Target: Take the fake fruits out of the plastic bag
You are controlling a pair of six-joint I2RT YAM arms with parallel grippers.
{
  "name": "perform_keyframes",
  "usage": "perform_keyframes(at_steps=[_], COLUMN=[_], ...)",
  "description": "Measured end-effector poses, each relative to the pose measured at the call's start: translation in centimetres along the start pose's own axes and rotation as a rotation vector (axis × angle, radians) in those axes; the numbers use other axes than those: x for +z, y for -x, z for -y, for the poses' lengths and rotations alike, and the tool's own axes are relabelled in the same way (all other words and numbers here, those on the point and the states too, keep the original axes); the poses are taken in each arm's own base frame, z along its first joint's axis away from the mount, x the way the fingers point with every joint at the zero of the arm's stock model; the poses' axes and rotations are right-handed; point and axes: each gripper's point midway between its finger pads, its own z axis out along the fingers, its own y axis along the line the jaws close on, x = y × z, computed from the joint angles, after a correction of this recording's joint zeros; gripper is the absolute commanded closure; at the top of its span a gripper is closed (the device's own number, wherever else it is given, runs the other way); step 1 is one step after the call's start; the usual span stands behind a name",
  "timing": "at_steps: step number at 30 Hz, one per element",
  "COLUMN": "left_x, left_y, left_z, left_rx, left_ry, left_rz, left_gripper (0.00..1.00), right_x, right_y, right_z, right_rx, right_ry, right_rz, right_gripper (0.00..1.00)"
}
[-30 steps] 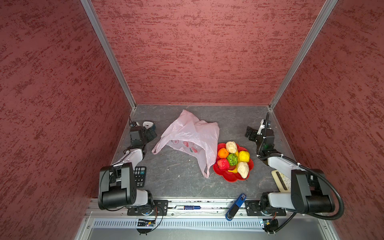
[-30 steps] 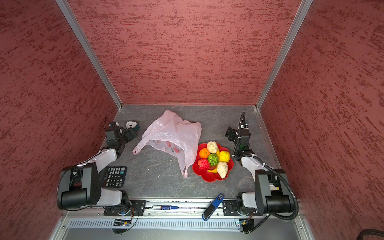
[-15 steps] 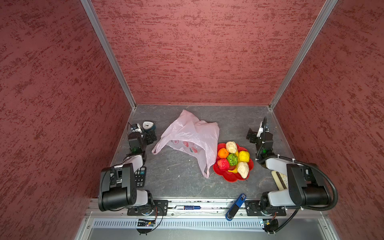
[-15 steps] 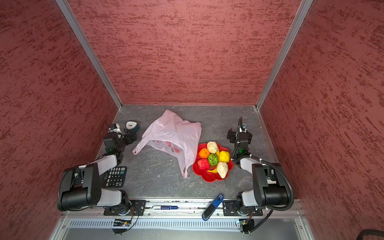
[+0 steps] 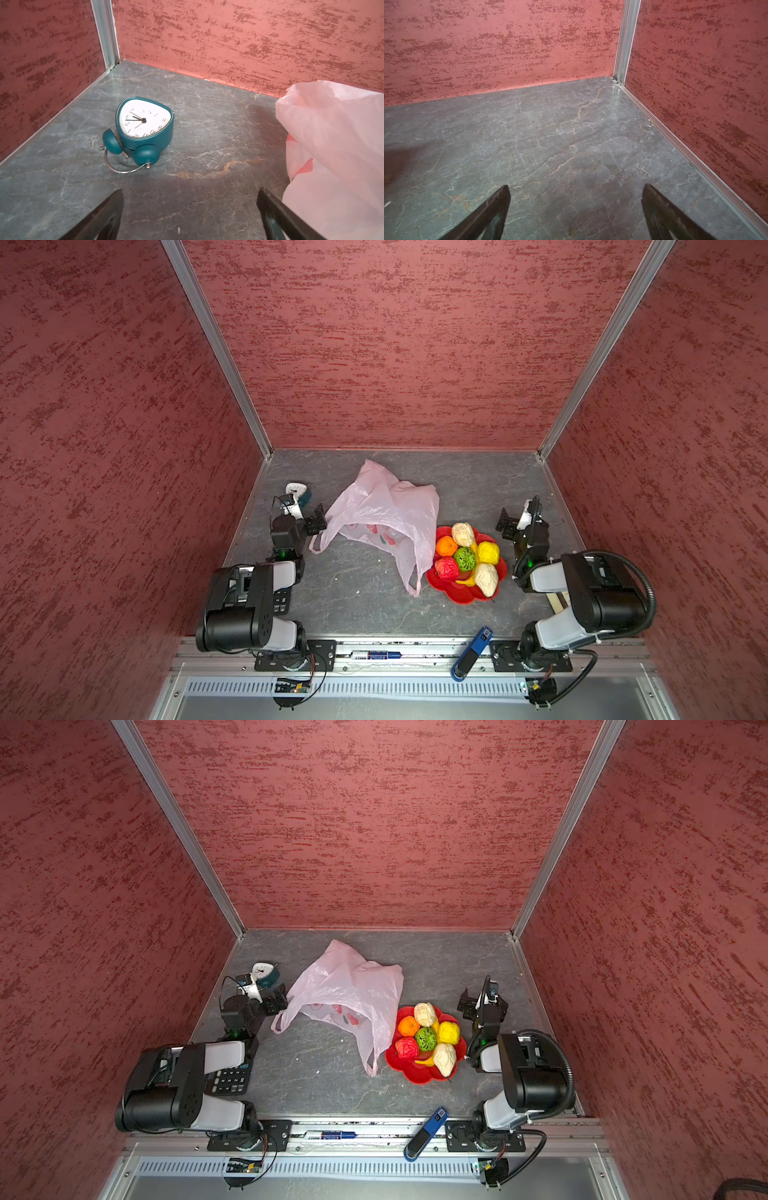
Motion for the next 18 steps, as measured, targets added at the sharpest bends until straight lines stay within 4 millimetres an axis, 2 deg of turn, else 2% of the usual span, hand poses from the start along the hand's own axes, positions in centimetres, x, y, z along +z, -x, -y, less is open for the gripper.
perform_keyframes(at_steps=[5,18], left_x=[0.6,0.8], left_y=[-1.5,-0.9], left_z=[0.1,0.5], left_rx=[0.026,0.064], left_ry=[0.000,0.032], left_rz=[-0.021,0.001], left_gripper=[0.00,0.00], right_x=[0.0,0.0], right_y=[0.5,0.6], right_z=[-0.1,-0.1], right_rx=[0.004,0.005], right_ry=[0.002,0.004], right_rz=[0.019,0.025], right_gripper=[0.01,0.01])
